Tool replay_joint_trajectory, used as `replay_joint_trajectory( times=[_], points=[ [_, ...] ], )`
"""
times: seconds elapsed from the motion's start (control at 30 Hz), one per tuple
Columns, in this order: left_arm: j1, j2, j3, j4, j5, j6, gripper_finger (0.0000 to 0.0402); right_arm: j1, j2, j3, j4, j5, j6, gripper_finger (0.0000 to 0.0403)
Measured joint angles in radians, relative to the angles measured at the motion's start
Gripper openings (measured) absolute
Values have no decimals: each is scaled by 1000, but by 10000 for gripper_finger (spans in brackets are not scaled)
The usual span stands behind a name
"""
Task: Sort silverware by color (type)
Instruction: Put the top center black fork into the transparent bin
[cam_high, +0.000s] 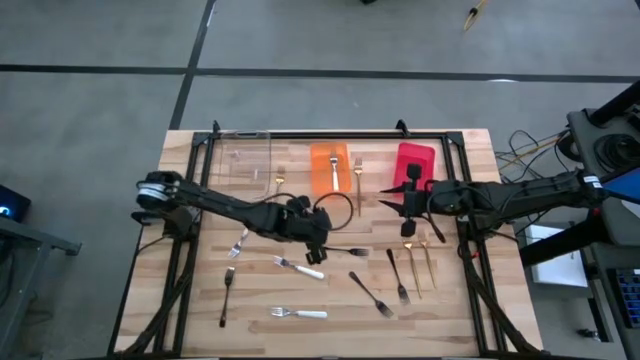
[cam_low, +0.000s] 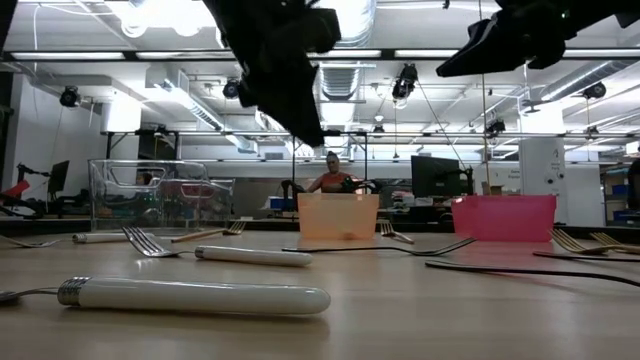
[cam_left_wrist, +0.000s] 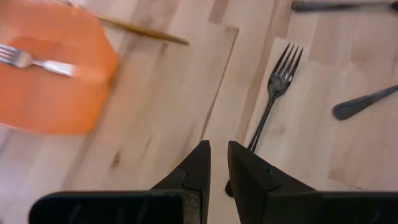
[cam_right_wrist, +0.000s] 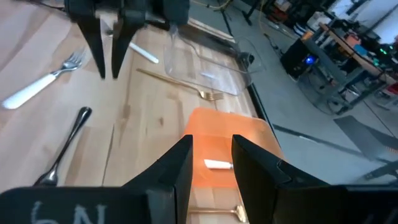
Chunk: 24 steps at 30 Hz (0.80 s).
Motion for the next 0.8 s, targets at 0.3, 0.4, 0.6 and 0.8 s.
replay_joint_trajectory(
  times=[0.3,0.4,0.6,0.8],
  points=[
    [-24,96,0,142,53,-3,39,0,-60,0,-18,-106,-15,102],
    [-24,119,0,188,84,-3,39,0,-92,0,-27,-148,-14,102],
    [-26,179,0,275,118,-33,39,0,-160,-1,-45,-229,-6,102],
    [-26,193,0,289,142,-56,39,0,-195,-3,-55,-249,-7,102]
  ],
)
